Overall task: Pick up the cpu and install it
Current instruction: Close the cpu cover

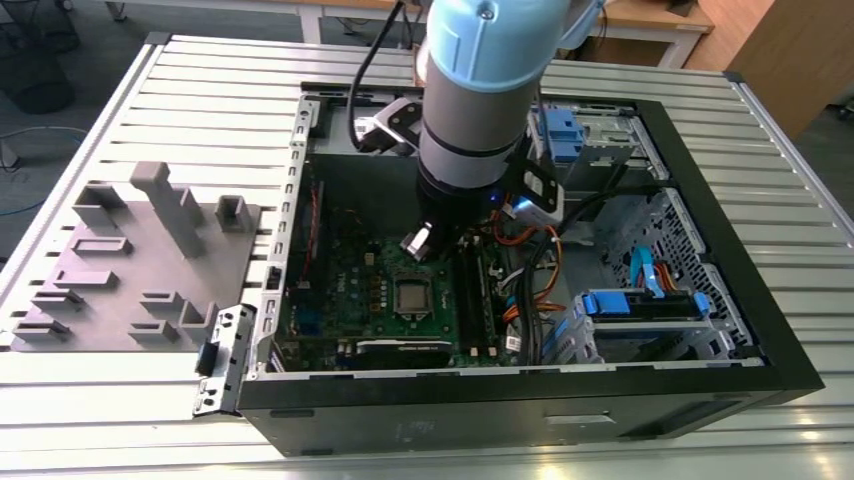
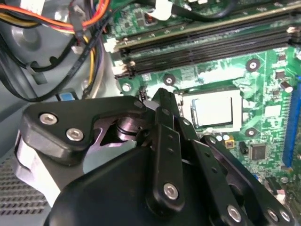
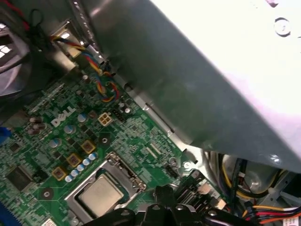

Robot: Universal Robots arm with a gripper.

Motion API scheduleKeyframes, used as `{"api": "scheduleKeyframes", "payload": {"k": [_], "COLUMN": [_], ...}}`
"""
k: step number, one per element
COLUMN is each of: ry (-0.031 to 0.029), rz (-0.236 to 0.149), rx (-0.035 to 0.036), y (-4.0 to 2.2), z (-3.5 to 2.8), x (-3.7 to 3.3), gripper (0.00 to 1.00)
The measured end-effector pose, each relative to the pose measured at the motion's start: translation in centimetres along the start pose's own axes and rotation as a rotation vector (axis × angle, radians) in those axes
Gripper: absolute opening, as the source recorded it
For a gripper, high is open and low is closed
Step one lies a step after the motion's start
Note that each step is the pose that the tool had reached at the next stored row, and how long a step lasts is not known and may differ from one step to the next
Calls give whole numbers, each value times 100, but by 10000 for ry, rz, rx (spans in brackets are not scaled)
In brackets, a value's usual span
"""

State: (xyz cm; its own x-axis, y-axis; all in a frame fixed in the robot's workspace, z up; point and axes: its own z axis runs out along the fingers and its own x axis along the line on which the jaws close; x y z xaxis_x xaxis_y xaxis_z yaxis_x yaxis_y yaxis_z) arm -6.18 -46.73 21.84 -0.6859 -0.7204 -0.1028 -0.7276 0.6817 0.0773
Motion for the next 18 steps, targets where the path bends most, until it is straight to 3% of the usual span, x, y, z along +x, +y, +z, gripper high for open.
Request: {"api": "scheduleKeyframes", "payload": {"k": [9, 18], "ry": [-1, 0], "rz": [0, 0], "rx": [0, 1], "y": [-38, -34], "z": [-17, -18], "x": [133, 140], "gripper": [11, 11]}}
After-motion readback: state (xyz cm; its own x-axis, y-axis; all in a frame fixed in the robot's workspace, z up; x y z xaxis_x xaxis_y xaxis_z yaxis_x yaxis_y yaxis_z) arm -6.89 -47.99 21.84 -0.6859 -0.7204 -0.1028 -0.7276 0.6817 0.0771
